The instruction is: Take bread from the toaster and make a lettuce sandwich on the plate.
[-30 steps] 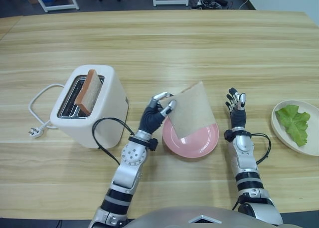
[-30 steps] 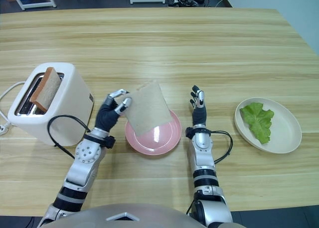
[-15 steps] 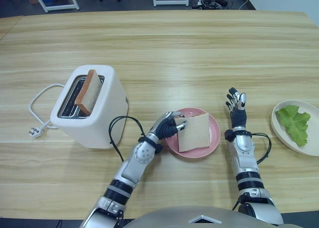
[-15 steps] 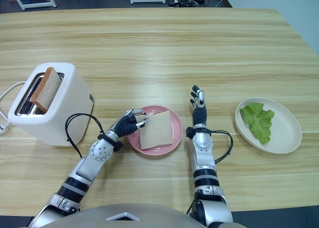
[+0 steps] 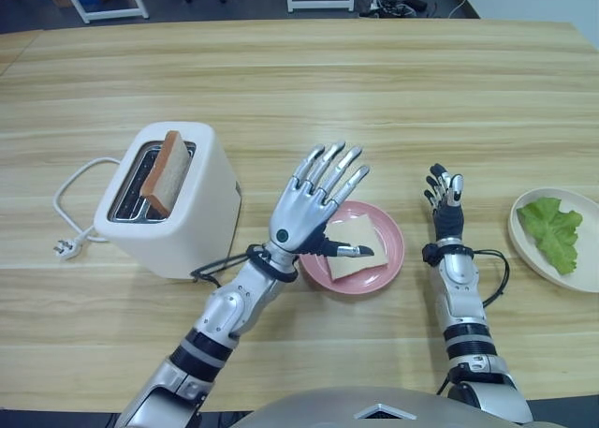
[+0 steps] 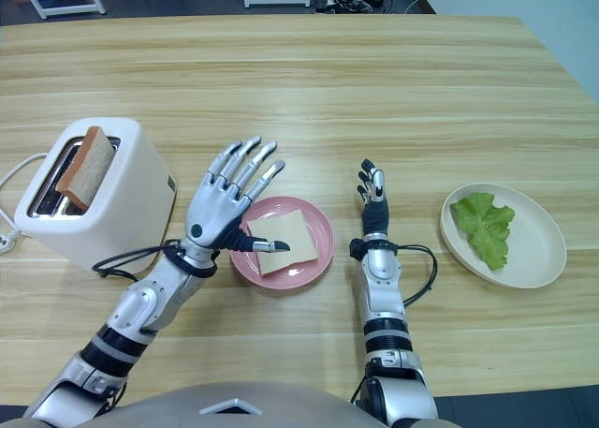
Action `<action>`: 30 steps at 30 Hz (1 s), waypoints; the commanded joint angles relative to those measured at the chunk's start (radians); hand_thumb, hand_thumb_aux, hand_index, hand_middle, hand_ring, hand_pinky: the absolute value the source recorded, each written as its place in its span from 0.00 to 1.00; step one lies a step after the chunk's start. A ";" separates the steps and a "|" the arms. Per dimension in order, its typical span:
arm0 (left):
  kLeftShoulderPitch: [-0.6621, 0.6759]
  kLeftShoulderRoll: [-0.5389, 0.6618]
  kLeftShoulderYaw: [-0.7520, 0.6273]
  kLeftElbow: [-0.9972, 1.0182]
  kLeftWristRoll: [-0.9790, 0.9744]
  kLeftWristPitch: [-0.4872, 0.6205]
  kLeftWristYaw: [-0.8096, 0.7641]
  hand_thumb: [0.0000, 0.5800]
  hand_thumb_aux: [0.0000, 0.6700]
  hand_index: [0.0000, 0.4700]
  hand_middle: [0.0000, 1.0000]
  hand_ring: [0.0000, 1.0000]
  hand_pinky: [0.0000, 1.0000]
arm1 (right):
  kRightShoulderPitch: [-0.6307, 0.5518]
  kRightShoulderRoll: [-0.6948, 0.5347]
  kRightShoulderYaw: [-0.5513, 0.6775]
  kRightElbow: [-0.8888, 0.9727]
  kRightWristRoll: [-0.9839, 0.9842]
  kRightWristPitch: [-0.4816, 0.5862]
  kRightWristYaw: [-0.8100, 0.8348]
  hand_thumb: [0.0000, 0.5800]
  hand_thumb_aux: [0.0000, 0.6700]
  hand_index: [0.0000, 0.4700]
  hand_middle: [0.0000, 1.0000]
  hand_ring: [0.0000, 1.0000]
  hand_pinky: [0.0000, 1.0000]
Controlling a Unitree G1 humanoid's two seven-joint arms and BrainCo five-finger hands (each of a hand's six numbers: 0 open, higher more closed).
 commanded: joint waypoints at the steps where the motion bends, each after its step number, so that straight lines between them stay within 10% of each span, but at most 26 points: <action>1: 0.067 0.009 0.065 -0.114 -0.034 -0.006 0.035 0.00 0.00 0.00 0.00 0.00 0.00 | 0.021 -0.017 0.032 -0.070 -0.047 -0.008 0.004 0.00 0.00 0.00 0.00 0.00 0.00; 11: 0.130 -0.177 0.149 0.304 -0.931 -0.270 -0.217 0.00 0.00 0.00 0.00 0.00 0.00 | 0.163 -0.400 -0.244 -0.561 -0.493 0.003 -0.105 0.00 0.00 0.00 0.00 0.00 0.00; 19: 0.129 -0.266 0.237 0.396 -1.185 -0.342 -0.392 0.00 0.00 0.00 0.00 0.00 0.00 | 0.064 -0.742 -0.166 0.069 -0.771 0.070 -0.305 0.00 0.00 0.00 0.00 0.00 0.00; 30: 0.139 -0.321 0.268 0.413 -1.158 -0.349 -0.448 0.00 0.00 0.00 0.00 0.00 0.00 | -0.194 -0.784 0.152 0.751 -0.840 0.036 -0.444 0.00 0.00 0.00 0.00 0.00 0.00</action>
